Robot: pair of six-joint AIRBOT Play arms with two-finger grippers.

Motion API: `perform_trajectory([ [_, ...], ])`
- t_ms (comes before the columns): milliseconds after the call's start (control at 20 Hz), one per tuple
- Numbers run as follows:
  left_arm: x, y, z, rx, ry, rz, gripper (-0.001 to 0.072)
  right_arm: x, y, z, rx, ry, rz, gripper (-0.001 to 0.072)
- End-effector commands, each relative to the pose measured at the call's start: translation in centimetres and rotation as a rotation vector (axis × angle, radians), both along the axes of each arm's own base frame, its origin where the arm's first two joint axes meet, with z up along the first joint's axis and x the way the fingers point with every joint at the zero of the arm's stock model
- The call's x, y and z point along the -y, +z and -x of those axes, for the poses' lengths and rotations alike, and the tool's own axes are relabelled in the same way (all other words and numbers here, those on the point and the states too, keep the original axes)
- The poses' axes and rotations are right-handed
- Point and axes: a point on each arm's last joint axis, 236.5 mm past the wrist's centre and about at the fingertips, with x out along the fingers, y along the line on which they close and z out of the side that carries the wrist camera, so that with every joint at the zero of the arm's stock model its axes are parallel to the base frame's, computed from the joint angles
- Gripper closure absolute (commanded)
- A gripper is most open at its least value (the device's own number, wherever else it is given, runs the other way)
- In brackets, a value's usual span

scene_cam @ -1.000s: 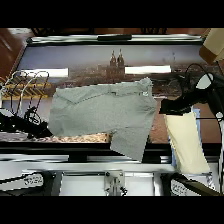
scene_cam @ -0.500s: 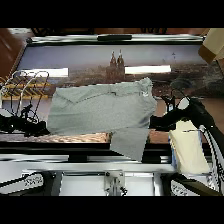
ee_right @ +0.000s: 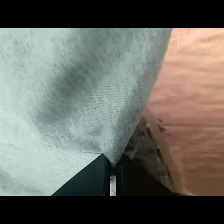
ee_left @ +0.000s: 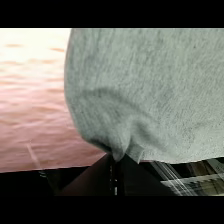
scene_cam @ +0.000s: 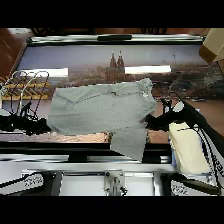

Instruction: Fold the shirts.

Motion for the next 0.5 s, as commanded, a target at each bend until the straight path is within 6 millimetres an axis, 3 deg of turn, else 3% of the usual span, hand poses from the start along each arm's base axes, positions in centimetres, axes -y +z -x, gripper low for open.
perform_trajectory([
  [0, -0.1, 1.5, -1.0, 0.046, -0.009, -0.002, 0.0674, -0.5, 1.3, -2.2, 0.091, 0.01, -0.024, 0.0648],
  [50, -0.4, 3.3, -2.1, 0.102, -0.01, -0.02, 0.0675, -0.7, 3.6, -3.6, 0.171, 0.055, -0.03, 0.0648],
  [150, -1.6, 10.7, -6.2, 0.324, -0.007, -0.09, 0.0676, -0.7, 11.7, -7.6, 0.431, 0.13, -0.012, 0.0649],
  [200, -2.1, 16.9, -8.4, 0.495, -0.003, -0.145, 0.0676, -0.4, 17.5, -9.5, 0.6, 0.16, 0.02, 0.0649],
  [250, -2.2, 24.0, -9.7, 0.675, -0.002, -0.203, 0.0676, 0.2, 25.0, -10.8, 0.806, 0.181, 0.071, 0.0648],
  [300, -2.0, 32.6, -9.9, 0.886, -0.001, -0.284, 0.0676, 1.1, 33.4, -11.1, 1.026, 0.175, 0.139, 0.0648],
  [350, -1.6, 40.7, -8.7, 1.08, 0.005, -0.376, 0.0675, 2.0, 41.3, -10.0, 1.229, 0.149, 0.2, 0.0648],
  [400, -0.9, 48.7, -6.1, 1.274, 0.041, -0.465, 0.0675, 2.7, 49.3, -7.3, 1.436, 0.112, 0.248, 0.0648],
  [450, -0.4, 55.4, -2.7, 1.429, 0.129, -0.524, 0.0674, 3.1, 55.3, -4.0, 1.596, 0.08, 0.278, 0.0648],
])
